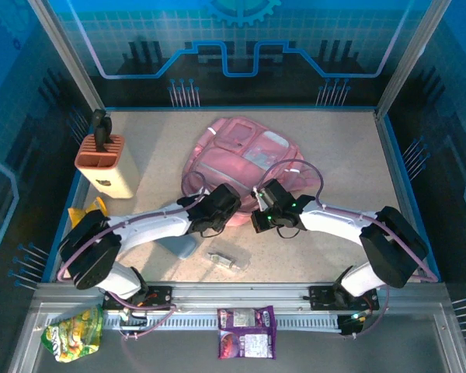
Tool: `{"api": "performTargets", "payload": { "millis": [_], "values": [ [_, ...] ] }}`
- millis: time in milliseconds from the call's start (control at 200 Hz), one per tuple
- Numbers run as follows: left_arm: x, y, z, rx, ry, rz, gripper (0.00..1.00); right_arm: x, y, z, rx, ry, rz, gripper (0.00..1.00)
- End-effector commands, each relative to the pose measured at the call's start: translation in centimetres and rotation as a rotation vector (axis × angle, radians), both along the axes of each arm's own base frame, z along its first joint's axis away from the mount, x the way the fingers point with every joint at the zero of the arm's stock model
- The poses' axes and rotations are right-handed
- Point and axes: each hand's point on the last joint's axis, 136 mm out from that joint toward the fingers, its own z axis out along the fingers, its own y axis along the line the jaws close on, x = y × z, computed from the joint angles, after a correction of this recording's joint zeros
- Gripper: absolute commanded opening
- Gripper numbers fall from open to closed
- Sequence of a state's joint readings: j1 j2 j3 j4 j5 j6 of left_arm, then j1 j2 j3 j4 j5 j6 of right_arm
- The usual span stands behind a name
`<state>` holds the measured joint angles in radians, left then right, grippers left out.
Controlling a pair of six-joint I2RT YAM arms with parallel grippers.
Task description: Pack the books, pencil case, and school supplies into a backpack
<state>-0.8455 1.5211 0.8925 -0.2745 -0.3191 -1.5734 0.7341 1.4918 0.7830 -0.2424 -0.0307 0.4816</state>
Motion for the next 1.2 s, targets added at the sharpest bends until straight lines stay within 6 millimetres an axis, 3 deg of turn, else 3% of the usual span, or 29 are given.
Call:
{"api": "performTargets", "payload": {
  "millis": [0, 310, 445, 720, 1011, 1196],
  "values": [
    [1.1, -1.3, 0.6, -0.031, -0.019, 0.042, 0.56, 0.1, 0.2, 0.5, 0.002, -0.028, 0.003, 0.0],
    [1.1, 0.6, 0.6, 0.054, -0.049, 0.028, 0.0, 1.4, -2.1, 1.4, -0.08, -0.105, -0.046, 0.0],
    [1.1, 1.8, 1.3, 0.083, -0.071, 0.01, 0.0, 1.9, -3.4, 1.8, -0.093, -0.106, -0.074, 0.0],
    [0.7, 6.1, 2.3, 0.143, -0.104, 0.015, 0.0, 3.0, -6.9, 2.0, -0.116, -0.092, -0.161, 0.0],
    [0.5, 9.5, 2.5, 0.175, -0.104, 0.02, 0.0, 5.8, -10.3, 1.9, -0.155, -0.106, -0.277, 0.0],
    [0.8, 9.8, 2.3, 0.177, -0.093, -0.011, 0.0, 6.9, -10.8, 2.1, -0.144, -0.091, -0.295, 0.0]
  ]
}}
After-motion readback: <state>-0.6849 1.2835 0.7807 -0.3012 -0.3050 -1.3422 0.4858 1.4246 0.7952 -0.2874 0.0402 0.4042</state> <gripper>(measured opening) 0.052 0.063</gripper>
